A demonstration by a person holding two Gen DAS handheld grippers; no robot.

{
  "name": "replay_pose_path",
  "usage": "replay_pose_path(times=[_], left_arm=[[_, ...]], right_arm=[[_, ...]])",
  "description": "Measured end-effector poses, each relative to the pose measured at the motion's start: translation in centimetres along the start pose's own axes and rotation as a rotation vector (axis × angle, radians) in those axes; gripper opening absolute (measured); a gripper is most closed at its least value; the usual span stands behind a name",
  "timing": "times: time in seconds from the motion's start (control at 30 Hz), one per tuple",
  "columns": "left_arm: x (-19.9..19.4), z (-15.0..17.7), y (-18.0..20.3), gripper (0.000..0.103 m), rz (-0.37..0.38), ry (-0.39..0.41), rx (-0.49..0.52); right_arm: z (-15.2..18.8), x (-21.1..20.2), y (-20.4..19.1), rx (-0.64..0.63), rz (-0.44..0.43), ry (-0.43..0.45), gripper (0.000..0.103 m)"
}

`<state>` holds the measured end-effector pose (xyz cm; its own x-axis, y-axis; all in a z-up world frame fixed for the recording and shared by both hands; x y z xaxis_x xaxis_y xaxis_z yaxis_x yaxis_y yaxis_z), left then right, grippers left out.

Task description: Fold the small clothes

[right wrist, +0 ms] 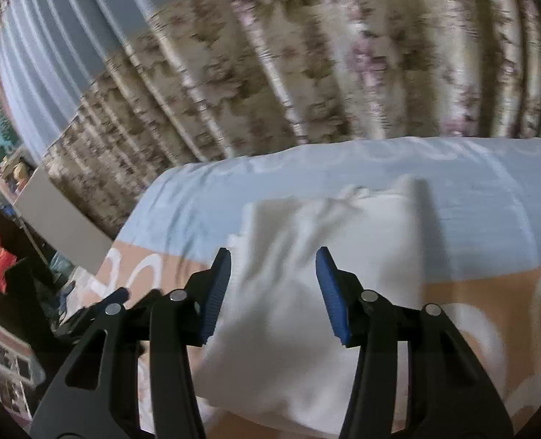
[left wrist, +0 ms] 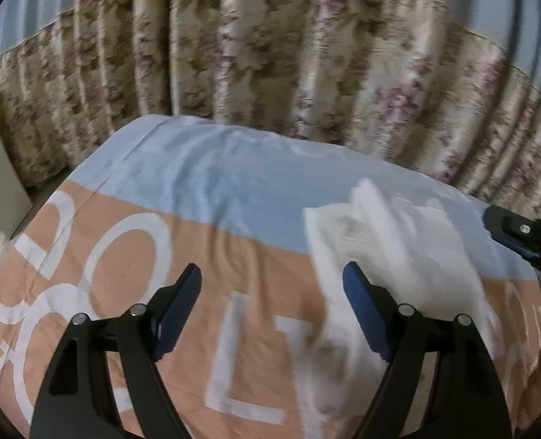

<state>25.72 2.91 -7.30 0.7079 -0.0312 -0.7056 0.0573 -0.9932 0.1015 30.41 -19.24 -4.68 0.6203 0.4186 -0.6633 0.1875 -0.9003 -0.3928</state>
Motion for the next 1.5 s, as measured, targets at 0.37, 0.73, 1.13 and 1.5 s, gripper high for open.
replay_pose_path(times=[0.37, 0.73, 1.13, 1.5], left_arm=[[0.2, 3.3, 7.3, 0.08, 0.13, -0.081, 0.14], [0.4, 4.6, 7.5, 0.005, 0.212, -0.087, 0.183], [0.8, 6.5, 2.9, 0.006, 0.155, -0.102, 0.208], [-2.2, 4.3, 3.1, 0.036, 0.123, -0.005, 0.204]], right_arm=[[3.3, -2.2, 8.0, 0.115, 0.082, -0.017, 0.05], [6.2, -2.5, 8.9, 0.116, 0.076, -0.056, 0.054], [10.5, 0.2, 5.2, -0.052, 0.087, -0.15, 0.057], [10.4, -1.7, 4.8, -0.122, 0.137, -0.089, 0.065]])
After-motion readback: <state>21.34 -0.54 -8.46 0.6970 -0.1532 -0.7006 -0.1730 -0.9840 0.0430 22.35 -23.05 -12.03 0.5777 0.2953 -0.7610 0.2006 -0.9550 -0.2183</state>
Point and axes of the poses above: each gripper's, at about its wrist camera, not at the fingertips, and x roughly the way its jaws point, y to its right, z to its underside, the point moved 1 cm from there along x, roughly the way its jaws point, and after that the axes turned 3 degrees about x, right-handed, at the moved point
